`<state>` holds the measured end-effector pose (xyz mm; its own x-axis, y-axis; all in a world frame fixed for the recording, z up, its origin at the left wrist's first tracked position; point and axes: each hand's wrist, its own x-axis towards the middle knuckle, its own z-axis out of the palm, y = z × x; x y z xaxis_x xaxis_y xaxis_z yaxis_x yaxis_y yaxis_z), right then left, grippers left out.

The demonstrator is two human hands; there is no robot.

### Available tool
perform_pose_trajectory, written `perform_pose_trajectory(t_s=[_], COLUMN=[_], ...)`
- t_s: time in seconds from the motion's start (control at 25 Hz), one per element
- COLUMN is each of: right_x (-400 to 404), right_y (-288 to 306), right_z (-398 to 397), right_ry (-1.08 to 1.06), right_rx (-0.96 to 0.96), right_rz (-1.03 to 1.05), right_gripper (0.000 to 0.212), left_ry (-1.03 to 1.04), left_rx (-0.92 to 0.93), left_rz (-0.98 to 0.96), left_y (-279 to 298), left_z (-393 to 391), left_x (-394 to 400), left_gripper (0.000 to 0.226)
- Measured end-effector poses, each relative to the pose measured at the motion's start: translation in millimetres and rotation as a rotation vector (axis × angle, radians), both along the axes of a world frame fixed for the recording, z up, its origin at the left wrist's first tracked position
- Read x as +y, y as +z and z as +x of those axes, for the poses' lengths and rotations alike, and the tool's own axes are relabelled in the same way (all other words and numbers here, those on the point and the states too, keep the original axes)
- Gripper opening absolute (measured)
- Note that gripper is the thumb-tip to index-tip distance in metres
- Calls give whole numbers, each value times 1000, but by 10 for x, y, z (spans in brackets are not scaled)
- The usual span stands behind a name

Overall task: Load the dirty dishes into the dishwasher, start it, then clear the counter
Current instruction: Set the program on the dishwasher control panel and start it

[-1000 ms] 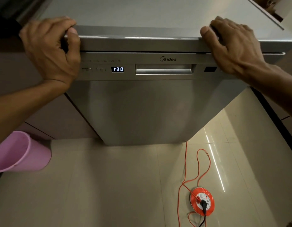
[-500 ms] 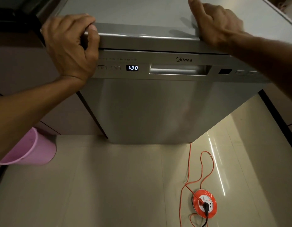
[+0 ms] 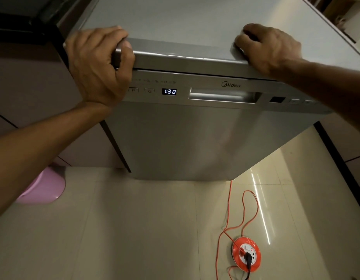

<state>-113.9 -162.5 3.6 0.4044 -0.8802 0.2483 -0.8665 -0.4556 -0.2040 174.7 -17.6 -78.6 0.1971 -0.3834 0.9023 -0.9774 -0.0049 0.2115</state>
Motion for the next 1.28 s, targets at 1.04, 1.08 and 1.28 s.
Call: perform_pose_trajectory(t_s=[1.04, 1.08, 1.28], right_x=[-1, 1, 9], right_y=[13, 13, 17], right_z=[24, 24, 33], right_ry=[-27, -28, -22], right_rx=[31, 33, 32], right_rz=[35, 34, 40], right_gripper=[53, 53, 52], left_ry=[-59, -49, -8], left_rx=[-34, -31, -50], left_rz=[589, 622, 737], left_y=[568, 580, 634], left_z=[231, 241, 241], left_x=[-100, -116, -130], left_gripper=[42, 41, 34])
